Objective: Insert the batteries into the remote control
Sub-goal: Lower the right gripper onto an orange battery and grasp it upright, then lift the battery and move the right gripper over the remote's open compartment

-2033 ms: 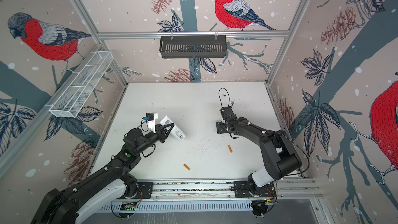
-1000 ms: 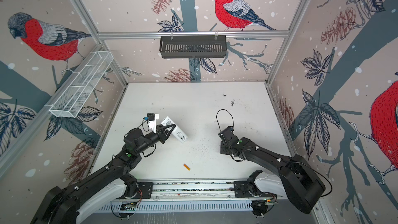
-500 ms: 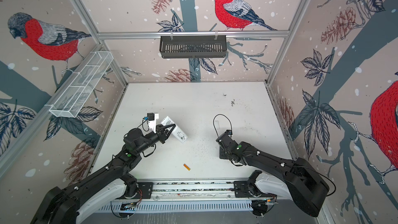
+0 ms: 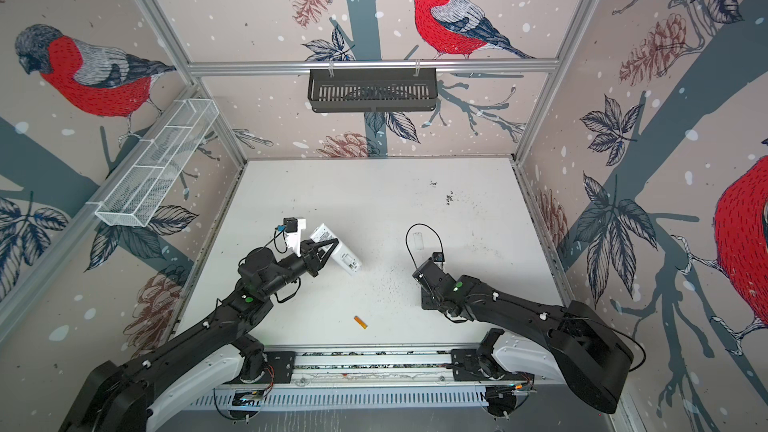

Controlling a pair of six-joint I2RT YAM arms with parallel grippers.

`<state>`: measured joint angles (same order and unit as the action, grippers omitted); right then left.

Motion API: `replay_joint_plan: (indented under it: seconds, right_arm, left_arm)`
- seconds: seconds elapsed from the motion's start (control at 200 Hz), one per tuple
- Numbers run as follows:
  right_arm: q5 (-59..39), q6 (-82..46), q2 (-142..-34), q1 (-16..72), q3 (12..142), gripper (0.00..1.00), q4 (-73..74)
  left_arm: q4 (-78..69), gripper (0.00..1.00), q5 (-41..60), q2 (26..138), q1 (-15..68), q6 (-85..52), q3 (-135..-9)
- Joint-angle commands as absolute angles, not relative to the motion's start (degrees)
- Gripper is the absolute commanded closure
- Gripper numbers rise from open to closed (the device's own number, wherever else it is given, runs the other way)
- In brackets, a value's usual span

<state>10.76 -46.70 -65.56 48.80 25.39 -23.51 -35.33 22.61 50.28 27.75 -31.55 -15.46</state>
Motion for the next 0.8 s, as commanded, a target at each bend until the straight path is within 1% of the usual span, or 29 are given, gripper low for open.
replay_joint_plan:
  seconds: [0.0, 0.185, 0.35, 0.61, 0.795]
  right_arm:
    - [11.2, -46.8, -66.0, 49.5, 25.8, 0.79, -23.0]
    - [11.6, -45.6, -66.7, 50.5, 26.4, 0.82, -22.0]
    - [10.7, -41.9, -67.2, 51.1, 27.3, 0.84, -18.8]
    - [4.1, -30.4, -63.5, 51.7, 28.0, 0.84, -8.2]
    - [-2.2, -22.9, -60.9, 52.5, 29.6, 0.84, -1.5]
  left_arm:
    - [-37.3, 1.00, 23.2, 50.2, 27.7, -31.4, -15.8]
    - [-36.8, 1.00, 23.5, 50.1, 27.6, -31.6, -15.8]
    - [-36.2, 1.00, 23.9, 50.0, 27.7, -32.3, -16.2]
    - [-33.4, 1.00, 26.0, 50.4, 27.7, -34.7, -16.9]
    - [-33.0, 1.00, 28.7, 53.2, 27.7, -36.2, -17.5]
